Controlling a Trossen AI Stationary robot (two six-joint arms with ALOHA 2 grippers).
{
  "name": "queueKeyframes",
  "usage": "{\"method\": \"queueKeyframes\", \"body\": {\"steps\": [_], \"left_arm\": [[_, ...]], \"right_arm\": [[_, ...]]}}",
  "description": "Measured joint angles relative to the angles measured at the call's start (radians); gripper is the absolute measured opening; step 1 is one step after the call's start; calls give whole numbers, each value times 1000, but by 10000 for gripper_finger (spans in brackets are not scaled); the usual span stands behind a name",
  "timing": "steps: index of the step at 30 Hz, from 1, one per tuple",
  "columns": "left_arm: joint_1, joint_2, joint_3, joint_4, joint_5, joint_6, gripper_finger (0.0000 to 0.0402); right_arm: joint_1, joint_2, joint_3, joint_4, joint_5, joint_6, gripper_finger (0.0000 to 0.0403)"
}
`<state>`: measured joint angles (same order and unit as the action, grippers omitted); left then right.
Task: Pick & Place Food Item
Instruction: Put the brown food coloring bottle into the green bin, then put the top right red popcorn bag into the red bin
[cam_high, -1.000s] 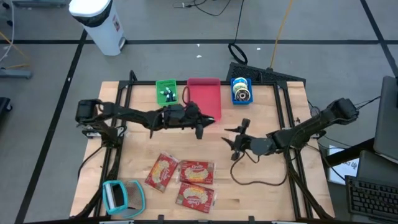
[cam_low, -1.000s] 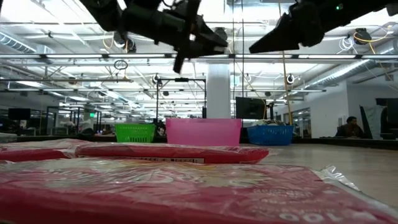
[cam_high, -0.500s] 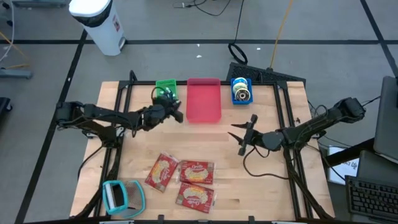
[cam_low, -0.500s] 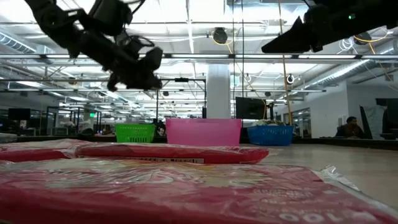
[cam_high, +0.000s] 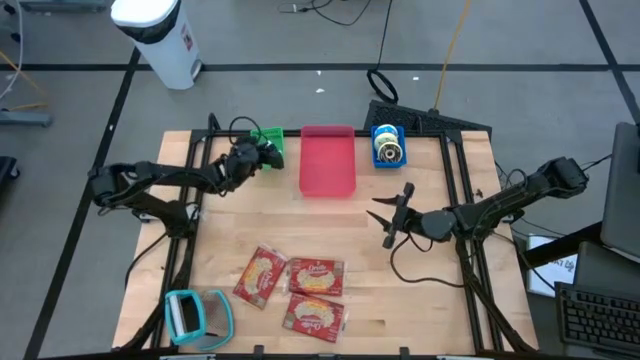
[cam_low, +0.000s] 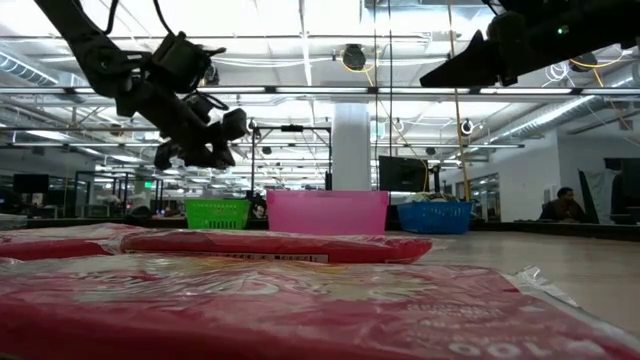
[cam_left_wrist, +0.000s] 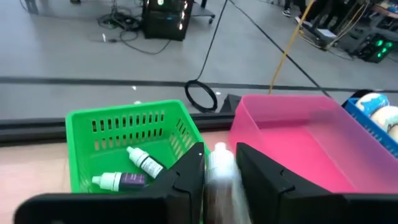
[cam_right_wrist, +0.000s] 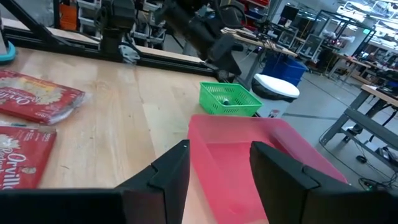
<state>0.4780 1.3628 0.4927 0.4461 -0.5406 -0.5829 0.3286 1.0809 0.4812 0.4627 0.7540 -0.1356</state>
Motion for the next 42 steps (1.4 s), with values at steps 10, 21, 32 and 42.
{"method": "queueKeyframes", "body": {"steps": [10,21,32,42], "left_arm": [[61,0,0,-3,96,-25,91],[56,-9,0,43,337,-47,92],[-74,-10,1,133,456,-20,92],[-129,-10,1,134,400,-22,92]], "right_arm": [[0,0,0,1,0,1,155],[-15,23,0,88,-278,70,156],[96,445,16,199,-522,0,207],[145,742,194,193,-440,-316,246]]}}
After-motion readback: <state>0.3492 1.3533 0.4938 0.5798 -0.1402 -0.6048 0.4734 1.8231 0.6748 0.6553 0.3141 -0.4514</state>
